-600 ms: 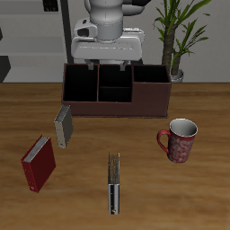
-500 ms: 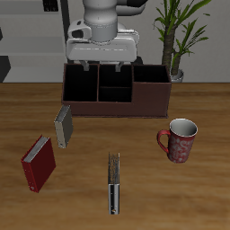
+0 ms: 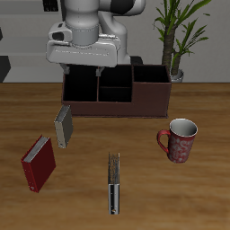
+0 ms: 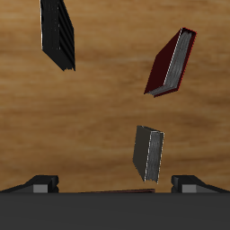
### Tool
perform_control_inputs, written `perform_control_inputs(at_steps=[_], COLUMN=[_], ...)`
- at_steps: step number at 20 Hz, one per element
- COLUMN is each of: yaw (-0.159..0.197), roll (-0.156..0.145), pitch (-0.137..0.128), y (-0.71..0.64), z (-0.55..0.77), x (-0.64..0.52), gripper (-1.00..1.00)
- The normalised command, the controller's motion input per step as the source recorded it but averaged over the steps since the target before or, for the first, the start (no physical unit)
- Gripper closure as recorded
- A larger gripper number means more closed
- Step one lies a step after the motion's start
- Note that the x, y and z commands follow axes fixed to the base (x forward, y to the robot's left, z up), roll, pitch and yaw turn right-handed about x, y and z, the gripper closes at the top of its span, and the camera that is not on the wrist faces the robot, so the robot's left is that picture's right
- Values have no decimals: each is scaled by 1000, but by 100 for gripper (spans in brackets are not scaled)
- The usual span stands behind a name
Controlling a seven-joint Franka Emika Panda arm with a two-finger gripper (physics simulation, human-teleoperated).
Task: Place the yellow book into the back desk caddy's front compartment and place the red mug into the back desk caddy's right compartment
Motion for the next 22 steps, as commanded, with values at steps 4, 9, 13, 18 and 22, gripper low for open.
perform_control_inputs(at_steps=[4,9,13,18,22], yaw=[29,-23,60,-7,29], roll=[34,-3,-5,18,31], pitch=[-13,-22,-24,8,-11], y=[-406,-281,-196,-34,36], z=[-93,-10,-110,-216,-379], x=[50,40,7,-20,-18], gripper=[-100,-100,-100,-100,-100])
